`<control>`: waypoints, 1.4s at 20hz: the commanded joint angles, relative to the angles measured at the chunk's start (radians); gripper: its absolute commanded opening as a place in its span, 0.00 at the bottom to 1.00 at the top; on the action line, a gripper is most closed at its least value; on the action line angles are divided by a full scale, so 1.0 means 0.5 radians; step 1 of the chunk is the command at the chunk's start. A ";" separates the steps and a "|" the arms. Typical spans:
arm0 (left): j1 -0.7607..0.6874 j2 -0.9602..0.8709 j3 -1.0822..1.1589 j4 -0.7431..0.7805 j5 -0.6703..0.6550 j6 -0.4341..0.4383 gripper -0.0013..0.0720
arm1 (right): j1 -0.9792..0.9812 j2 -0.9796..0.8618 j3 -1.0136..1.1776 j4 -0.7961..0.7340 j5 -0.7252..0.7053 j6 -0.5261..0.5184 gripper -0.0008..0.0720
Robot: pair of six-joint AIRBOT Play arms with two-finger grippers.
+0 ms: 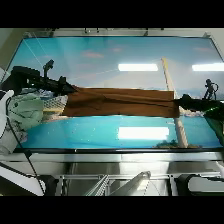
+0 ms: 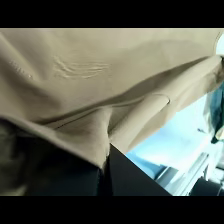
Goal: Fold the shirts.
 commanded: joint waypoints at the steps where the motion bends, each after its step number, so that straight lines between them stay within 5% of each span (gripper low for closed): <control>1: -0.016 -0.185 0.131 0.087 0.066 -0.022 0.02 | 0.002 -0.028 0.002 0.002 -0.056 -0.113 0.03; 3: -0.016 -0.185 0.130 0.169 -0.018 -0.019 0.03 | 0.002 -0.028 0.002 -0.004 -0.062 -0.139 0.03; 6: -0.013 -0.185 0.130 0.142 -0.052 -0.011 0.62 | 0.002 -0.027 0.002 -0.003 -0.060 -0.152 0.04; 7: -0.013 -0.179 0.130 0.129 -0.049 -0.002 0.94 | 0.002 -0.027 0.002 -0.004 -0.050 -0.153 0.04; 8: -0.012 -0.166 0.130 0.134 -0.040 -0.002 1.00 | 0.002 -0.025 0.002 -0.004 -0.034 -0.153 0.05; 9: 0.002 -0.140 0.130 0.137 -0.031 -0.002 1.00 | 0.001 -0.021 0.003 -0.005 -0.015 -0.152 0.12; 10: 0.019 -0.111 0.130 0.137 -0.023 -0.002 1.00 | 0.000 -0.002 0.003 -0.005 -0.005 -0.152 0.43; 11: 0.045 -0.076 0.130 0.136 -0.016 -0.003 1.00 | -0.006 0.029 0.007 -0.028 0.009 -0.152 0.64; 13: 0.117 0.014 0.130 0.137 -0.007 -0.003 1.00 | -0.042 0.114 0.043 -0.199 0.038 -0.142 0.65; 15: 0.181 0.123 0.130 0.130 -0.004 -0.005 1.00 | -0.104 0.182 0.111 -0.466 0.040 0.092 0.67; 17: 0.188 0.220 0.130 0.130 0.012 -0.005 0.95 | -0.130 0.156 0.176 -0.623 0.085 0.316 0.90; 18: 0.168 0.252 0.130 0.132 0.027 -0.005 0.82 | -0.130 0.112 0.202 -0.629 0.135 0.378 0.90; 19: 0.137 0.275 0.130 0.130 0.026 -0.005 0.59 | -0.124 0.056 0.227 -0.623 0.190 0.437 0.90; 20: 0.095 0.285 0.130 0.130 0.028 -0.005 0.11 | -0.114 -0.005 0.251 -0.618 0.241 0.494 0.90; 21: 0.050 0.284 0.130 0.130 0.027 -0.013 0.04 | -0.109 -0.075 0.277 -0.600 0.307 0.536 0.90; 27: -0.242 0.269 0.130 0.137 0.016 -0.021 0.04 | -0.027 -0.279 0.340 -0.511 0.395 0.594 0.88; 28: -0.298 0.267 0.130 0.139 -0.012 -0.021 0.04 | -0.008 -0.301 0.343 -0.465 0.398 0.594 0.72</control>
